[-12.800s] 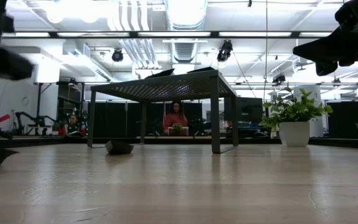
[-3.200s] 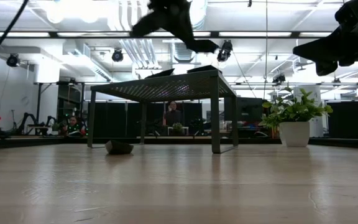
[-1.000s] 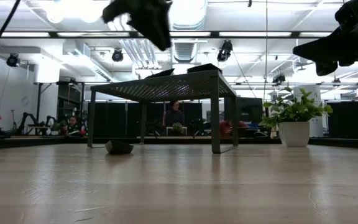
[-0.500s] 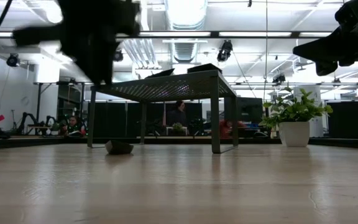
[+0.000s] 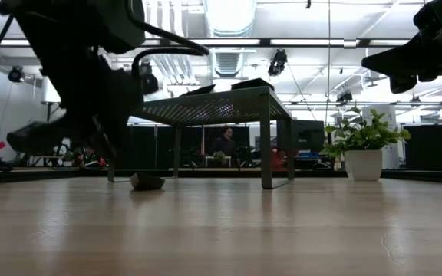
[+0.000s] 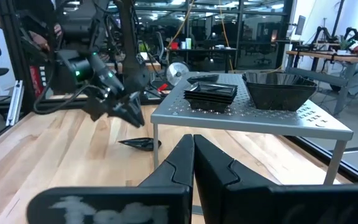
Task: Pick & Place Mini shaped plates
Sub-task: Stack the drop shaped plate into the drop shaped plate on the shelf
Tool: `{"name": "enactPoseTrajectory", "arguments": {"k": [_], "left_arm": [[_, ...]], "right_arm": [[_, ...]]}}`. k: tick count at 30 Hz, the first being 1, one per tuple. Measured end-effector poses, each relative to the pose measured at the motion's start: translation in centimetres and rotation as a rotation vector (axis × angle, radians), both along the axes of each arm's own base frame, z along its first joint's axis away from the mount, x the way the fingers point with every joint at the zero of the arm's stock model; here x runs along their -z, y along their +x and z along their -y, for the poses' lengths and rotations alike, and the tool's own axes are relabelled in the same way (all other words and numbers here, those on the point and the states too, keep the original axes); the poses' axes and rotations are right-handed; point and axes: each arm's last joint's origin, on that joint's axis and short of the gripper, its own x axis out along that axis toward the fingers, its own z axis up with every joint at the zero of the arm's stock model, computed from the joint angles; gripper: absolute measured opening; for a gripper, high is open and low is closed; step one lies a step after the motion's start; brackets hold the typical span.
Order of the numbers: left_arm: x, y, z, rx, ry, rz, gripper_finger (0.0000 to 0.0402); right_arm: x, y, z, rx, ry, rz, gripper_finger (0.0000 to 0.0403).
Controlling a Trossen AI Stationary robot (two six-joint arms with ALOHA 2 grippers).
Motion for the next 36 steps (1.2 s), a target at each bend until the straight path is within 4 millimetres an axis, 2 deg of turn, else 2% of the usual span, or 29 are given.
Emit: {"name": "enactPoseTrajectory", "arguments": {"k": [4,18,36], "left_arm": [[0.5,0.4,0.2,0.038,-0.029,0.047,0.0078],[1.6,0.2,-0.2,0.063,-0.026,0.052,0.0077],[1.6,0.9,-0.5,0.077,-0.074,0.082,0.0073]], "right_arm": [[0.0,0.0,0.0,0.0,0.0,0.0,0.0008],[0.0,0.0,0.0,0.0,0.002,0.0,0.0008],[0.0,0.0,0.0,0.0,0.001,0.0,0.0008]]}}
